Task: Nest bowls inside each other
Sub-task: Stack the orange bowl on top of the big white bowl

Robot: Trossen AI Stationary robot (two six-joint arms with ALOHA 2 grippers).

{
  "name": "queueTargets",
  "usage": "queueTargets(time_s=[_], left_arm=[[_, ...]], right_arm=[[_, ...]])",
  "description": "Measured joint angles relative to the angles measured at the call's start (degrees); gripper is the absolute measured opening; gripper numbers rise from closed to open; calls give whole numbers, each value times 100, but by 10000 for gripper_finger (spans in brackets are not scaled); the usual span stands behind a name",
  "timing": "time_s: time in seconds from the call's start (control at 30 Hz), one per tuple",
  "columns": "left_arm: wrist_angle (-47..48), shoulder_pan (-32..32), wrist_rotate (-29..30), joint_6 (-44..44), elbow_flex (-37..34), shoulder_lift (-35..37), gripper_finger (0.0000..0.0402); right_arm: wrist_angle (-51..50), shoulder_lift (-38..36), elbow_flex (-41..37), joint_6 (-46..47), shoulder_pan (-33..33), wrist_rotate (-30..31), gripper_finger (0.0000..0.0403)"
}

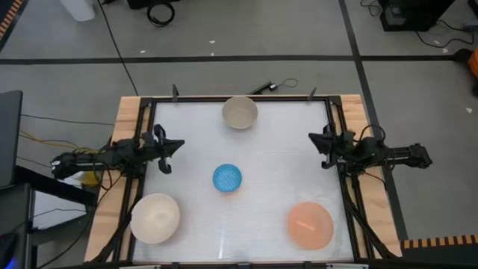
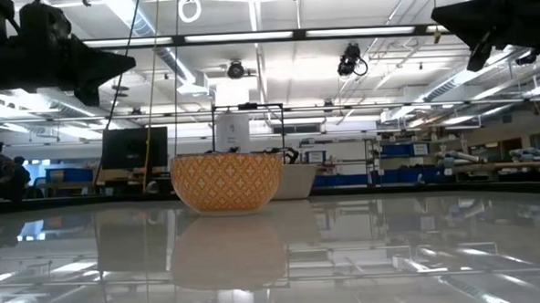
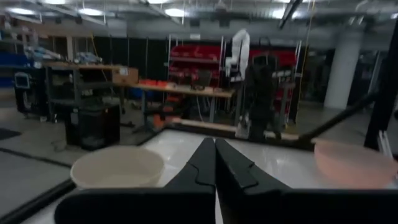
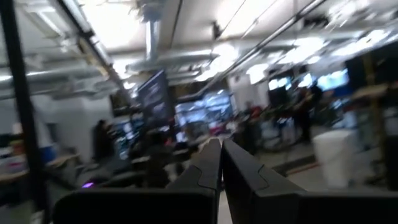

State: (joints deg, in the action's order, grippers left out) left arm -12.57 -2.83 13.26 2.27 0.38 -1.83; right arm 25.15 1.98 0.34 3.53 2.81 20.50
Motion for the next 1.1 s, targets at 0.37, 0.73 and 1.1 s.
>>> queueTargets(time_s=[0.37,0.73,1.1], left_arm=[[-707,0,452,-150,-1,-313,5],[-1735,-96,1158,268,83,-2070,88],[-1783,-383,1144,202,805,-3741,130]], right_arm=[[-606,484,0,504,-355,1223,29],[-718,2611,558,1788,-1366,-382,115],[-1902,5698,2871,1711,-2249,-684,195]])
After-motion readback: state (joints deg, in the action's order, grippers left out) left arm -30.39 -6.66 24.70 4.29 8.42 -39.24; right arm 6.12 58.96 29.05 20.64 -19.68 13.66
